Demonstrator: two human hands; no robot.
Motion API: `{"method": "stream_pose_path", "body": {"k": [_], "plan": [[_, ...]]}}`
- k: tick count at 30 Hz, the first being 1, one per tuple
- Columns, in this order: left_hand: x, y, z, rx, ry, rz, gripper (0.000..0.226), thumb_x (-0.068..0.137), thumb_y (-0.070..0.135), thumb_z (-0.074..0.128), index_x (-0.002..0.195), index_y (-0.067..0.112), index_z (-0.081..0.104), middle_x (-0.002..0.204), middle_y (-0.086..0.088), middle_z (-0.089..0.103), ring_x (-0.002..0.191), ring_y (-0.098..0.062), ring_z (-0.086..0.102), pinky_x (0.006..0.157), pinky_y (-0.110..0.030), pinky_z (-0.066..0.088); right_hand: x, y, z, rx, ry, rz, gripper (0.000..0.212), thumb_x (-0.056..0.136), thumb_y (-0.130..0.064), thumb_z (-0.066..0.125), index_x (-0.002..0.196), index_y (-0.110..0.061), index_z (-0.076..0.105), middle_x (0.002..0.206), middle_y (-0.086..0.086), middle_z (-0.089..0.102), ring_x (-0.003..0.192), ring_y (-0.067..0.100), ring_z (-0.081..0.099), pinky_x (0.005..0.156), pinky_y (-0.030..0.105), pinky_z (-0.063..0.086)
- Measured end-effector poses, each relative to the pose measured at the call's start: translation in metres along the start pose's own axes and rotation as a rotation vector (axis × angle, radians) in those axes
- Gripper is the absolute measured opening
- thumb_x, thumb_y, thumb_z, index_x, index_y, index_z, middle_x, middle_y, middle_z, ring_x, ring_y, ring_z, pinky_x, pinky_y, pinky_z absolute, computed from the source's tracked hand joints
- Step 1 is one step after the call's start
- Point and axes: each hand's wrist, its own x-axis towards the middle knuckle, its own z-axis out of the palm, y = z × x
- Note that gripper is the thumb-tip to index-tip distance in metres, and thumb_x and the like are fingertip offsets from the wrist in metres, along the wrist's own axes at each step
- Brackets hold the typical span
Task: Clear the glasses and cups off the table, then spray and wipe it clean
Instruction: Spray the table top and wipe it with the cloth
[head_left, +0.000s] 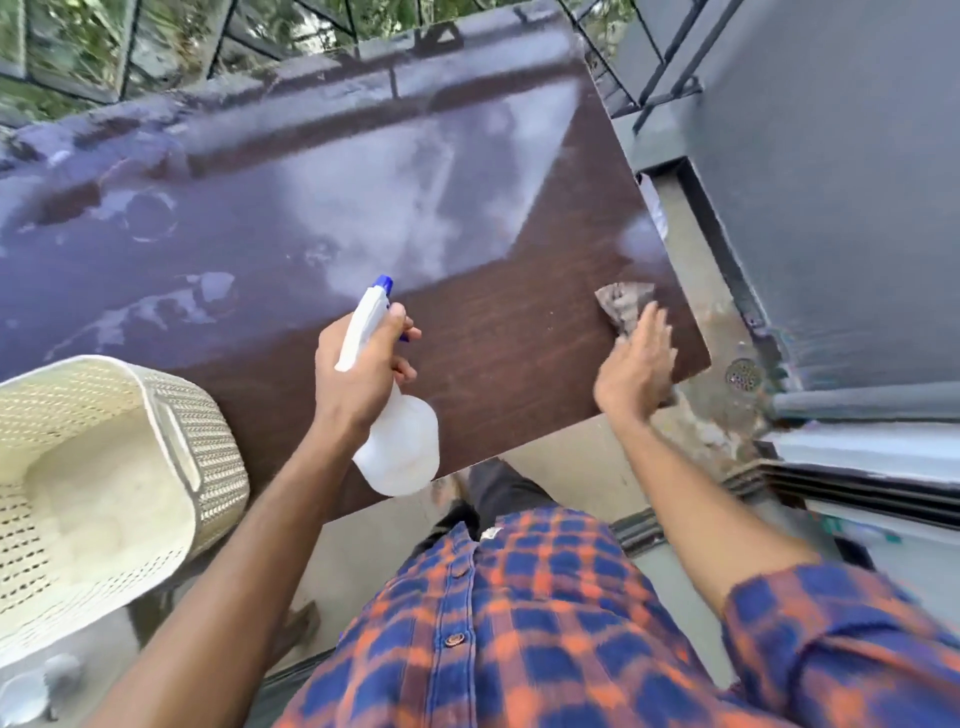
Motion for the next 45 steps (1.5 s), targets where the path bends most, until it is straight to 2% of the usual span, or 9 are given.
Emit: {"method": "stream_pose_path", "body": {"k": [5, 8, 10, 16, 26, 30, 34, 41, 45], "plan": [[-0.002, -0.002, 0.006, 0.011, -0.002, 0.015, 0.027, 0.101, 0.024, 0.058, 0.088, 0.003, 0.069, 0.086, -0.007, 0.073, 0.046, -0.020, 0.057, 0.052, -0.026, 0.047, -0.123, -0.052, 0.031, -0.078, -0.191, -0.619, 0.066, 0.094, -0.013, 0.050, 0.156, -0.013, 0.029, 0.161, 0.012, 0.032, 0.145, 0.032, 0.034, 0.116, 0.047, 0.027], [0.001, 0.000, 0.012, 0.009, 0.007, 0.013, 0.026, 0.101, 0.022, 0.058, 0.088, 0.003, 0.069, 0.086, -0.008, 0.073, 0.044, -0.018, 0.057, 0.049, -0.024, 0.045, -0.115, -0.054, 0.028, -0.037, -0.350, -0.883, 0.069, 0.088, -0.005, 0.053, 0.153, -0.019, 0.037, 0.160, 0.005, 0.036, 0.145, 0.028, 0.036, 0.116, 0.046, 0.029], [0.007, 0.001, 0.016, -0.014, 0.008, 0.004, 0.025, 0.100, 0.025, 0.059, 0.086, 0.006, 0.069, 0.084, -0.008, 0.073, 0.044, -0.019, 0.057, 0.051, -0.026, 0.045, -0.088, -0.034, 0.021, -0.086, -0.308, -0.819, 0.074, 0.083, -0.002, 0.055, 0.153, -0.019, 0.038, 0.158, 0.005, 0.038, 0.144, 0.028, 0.037, 0.115, 0.048, 0.031], [0.033, 0.016, 0.035, -0.054, 0.087, -0.033, 0.023, 0.101, 0.022, 0.058, 0.088, 0.006, 0.068, 0.085, -0.010, 0.072, 0.044, -0.018, 0.056, 0.052, -0.025, 0.047, 0.057, 0.013, -0.006, -0.036, -0.161, -0.197, 0.061, 0.098, -0.009, 0.046, 0.156, -0.016, 0.030, 0.162, 0.008, 0.032, 0.149, 0.030, 0.027, 0.121, 0.048, 0.021], [0.080, 0.049, 0.059, -0.086, 0.251, -0.059, 0.022, 0.101, 0.022, 0.057, 0.084, 0.011, 0.066, 0.084, -0.008, 0.071, 0.045, -0.016, 0.056, 0.054, -0.020, 0.045, 0.194, -0.150, 0.050, -0.041, -0.134, -0.182, 0.062, 0.099, -0.021, 0.047, 0.158, -0.022, 0.026, 0.164, 0.002, 0.027, 0.151, 0.025, 0.022, 0.121, 0.045, 0.017], [0.094, 0.054, 0.066, -0.085, 0.290, -0.087, 0.022, 0.100, 0.021, 0.057, 0.084, 0.009, 0.066, 0.084, -0.009, 0.071, 0.043, -0.016, 0.055, 0.052, -0.020, 0.044, 0.132, -0.197, 0.075, -0.030, -0.283, -0.660, 0.062, 0.094, -0.021, 0.051, 0.154, -0.016, 0.035, 0.159, 0.009, 0.037, 0.146, 0.031, 0.034, 0.118, 0.049, 0.021], [0.108, 0.057, 0.071, -0.120, 0.299, -0.117, 0.023, 0.100, 0.022, 0.058, 0.086, 0.005, 0.065, 0.082, -0.010, 0.070, 0.042, -0.019, 0.053, 0.051, -0.026, 0.045, 0.095, -0.149, 0.061, -0.049, -0.371, -1.019, 0.061, 0.092, -0.016, 0.052, 0.152, -0.017, 0.040, 0.157, 0.005, 0.041, 0.143, 0.027, 0.039, 0.117, 0.047, 0.027], [0.117, 0.059, 0.070, -0.145, 0.320, -0.132, 0.025, 0.101, 0.024, 0.059, 0.082, 0.010, 0.066, 0.080, -0.006, 0.070, 0.043, -0.017, 0.053, 0.050, -0.024, 0.045, 0.252, -0.111, 0.041, -0.008, -0.187, -0.369, 0.056, 0.100, -0.015, 0.042, 0.155, -0.014, 0.032, 0.161, 0.007, 0.033, 0.150, 0.030, 0.027, 0.120, 0.049, 0.023], [0.116, 0.058, 0.063, -0.153, 0.360, -0.136, 0.024, 0.100, 0.024, 0.058, 0.082, 0.010, 0.066, 0.083, -0.007, 0.071, 0.044, -0.018, 0.054, 0.051, -0.024, 0.045, 0.271, -0.190, 0.068, -0.044, -0.207, -0.363, 0.060, 0.100, -0.018, 0.046, 0.157, -0.018, 0.027, 0.163, 0.003, 0.028, 0.151, 0.025, 0.023, 0.123, 0.046, 0.015]]}}
